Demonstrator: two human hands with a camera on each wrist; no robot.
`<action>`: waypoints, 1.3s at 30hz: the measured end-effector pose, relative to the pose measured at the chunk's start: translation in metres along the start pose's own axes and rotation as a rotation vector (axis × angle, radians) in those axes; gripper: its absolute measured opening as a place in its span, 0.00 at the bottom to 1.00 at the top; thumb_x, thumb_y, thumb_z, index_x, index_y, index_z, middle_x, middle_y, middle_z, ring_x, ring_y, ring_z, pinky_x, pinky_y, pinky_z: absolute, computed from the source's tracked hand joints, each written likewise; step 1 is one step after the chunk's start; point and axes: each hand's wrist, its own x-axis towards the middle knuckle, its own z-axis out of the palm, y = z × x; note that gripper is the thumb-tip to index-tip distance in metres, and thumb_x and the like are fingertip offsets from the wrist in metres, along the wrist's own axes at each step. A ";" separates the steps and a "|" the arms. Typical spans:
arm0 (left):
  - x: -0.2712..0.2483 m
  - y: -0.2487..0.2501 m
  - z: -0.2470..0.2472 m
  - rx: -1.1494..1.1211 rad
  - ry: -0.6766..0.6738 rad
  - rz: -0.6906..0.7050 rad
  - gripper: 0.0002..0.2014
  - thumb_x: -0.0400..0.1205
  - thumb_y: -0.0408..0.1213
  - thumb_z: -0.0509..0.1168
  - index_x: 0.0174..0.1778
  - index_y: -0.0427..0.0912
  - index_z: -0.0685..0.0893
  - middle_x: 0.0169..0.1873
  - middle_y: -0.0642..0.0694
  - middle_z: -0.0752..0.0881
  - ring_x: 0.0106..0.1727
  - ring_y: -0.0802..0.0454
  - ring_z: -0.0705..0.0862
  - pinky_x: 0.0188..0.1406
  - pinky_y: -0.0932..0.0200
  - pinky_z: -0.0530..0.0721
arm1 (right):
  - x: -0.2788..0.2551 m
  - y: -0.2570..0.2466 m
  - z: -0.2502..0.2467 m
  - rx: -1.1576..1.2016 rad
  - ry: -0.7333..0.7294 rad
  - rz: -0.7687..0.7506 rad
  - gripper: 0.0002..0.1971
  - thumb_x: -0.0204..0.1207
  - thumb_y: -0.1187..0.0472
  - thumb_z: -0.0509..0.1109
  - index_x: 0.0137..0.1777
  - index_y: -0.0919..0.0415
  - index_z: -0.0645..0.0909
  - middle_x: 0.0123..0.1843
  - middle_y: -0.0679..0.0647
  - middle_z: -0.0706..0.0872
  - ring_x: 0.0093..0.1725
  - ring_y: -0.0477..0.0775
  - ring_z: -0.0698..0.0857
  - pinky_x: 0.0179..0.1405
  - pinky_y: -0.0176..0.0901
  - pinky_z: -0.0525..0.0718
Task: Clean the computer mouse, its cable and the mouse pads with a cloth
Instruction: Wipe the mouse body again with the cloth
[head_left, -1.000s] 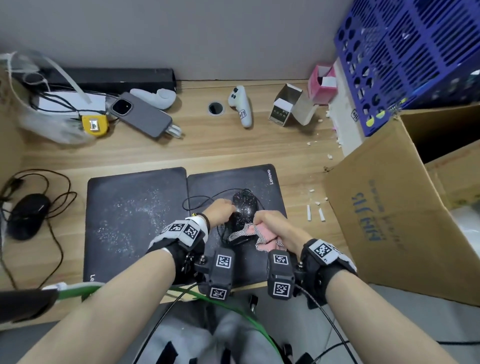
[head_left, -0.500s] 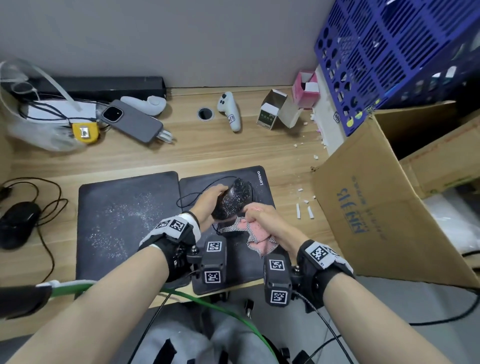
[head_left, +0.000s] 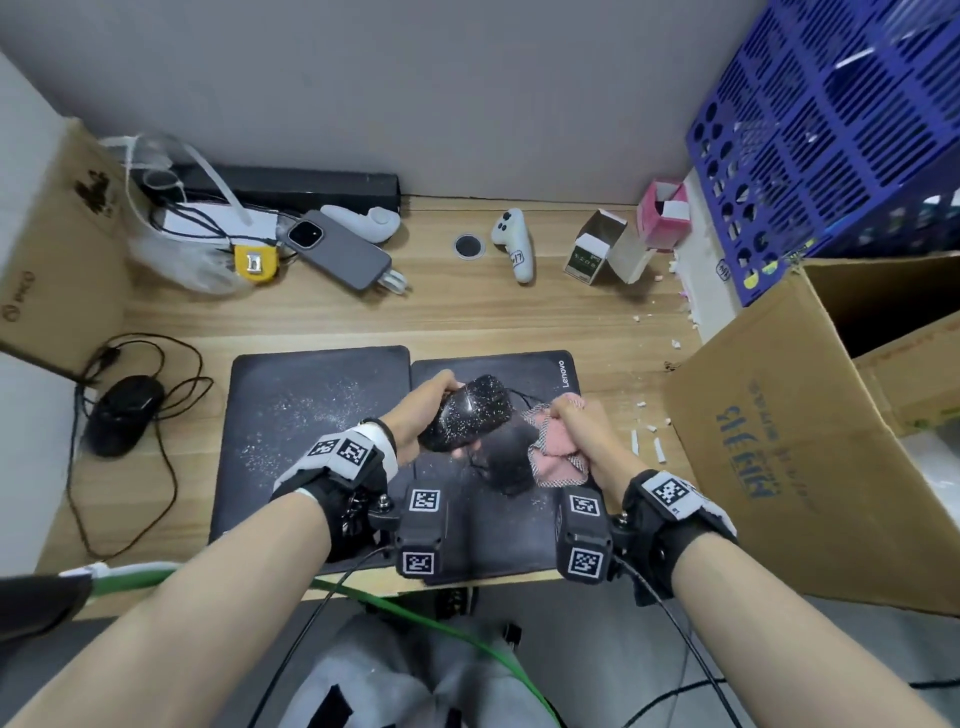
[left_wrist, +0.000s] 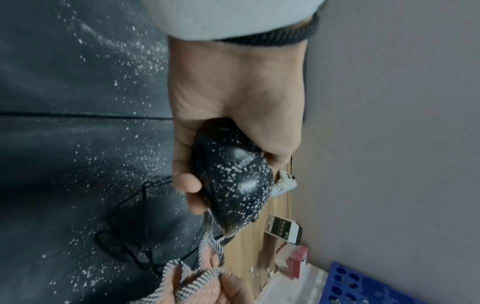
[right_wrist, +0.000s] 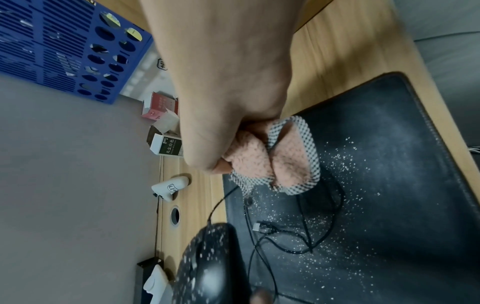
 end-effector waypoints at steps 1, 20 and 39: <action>-0.004 0.000 -0.007 -0.016 0.011 0.003 0.15 0.83 0.42 0.50 0.53 0.34 0.75 0.35 0.30 0.85 0.29 0.40 0.84 0.15 0.61 0.77 | 0.006 0.002 0.002 0.015 0.012 -0.005 0.13 0.54 0.49 0.67 0.37 0.54 0.77 0.41 0.59 0.85 0.42 0.58 0.82 0.42 0.52 0.76; -0.006 0.006 -0.013 -0.415 -0.040 0.113 0.23 0.91 0.44 0.44 0.75 0.33 0.69 0.56 0.36 0.83 0.53 0.45 0.83 0.45 0.50 0.83 | -0.077 -0.057 0.023 -0.068 -0.096 -0.458 0.12 0.75 0.68 0.70 0.46 0.48 0.86 0.43 0.42 0.89 0.41 0.34 0.85 0.42 0.28 0.81; -0.010 -0.007 0.000 -0.136 -0.277 0.091 0.18 0.90 0.36 0.46 0.66 0.44 0.80 0.57 0.41 0.87 0.51 0.49 0.85 0.56 0.54 0.83 | -0.073 -0.037 0.029 -0.169 0.229 -0.369 0.09 0.73 0.68 0.68 0.40 0.51 0.81 0.34 0.51 0.88 0.33 0.55 0.85 0.38 0.52 0.85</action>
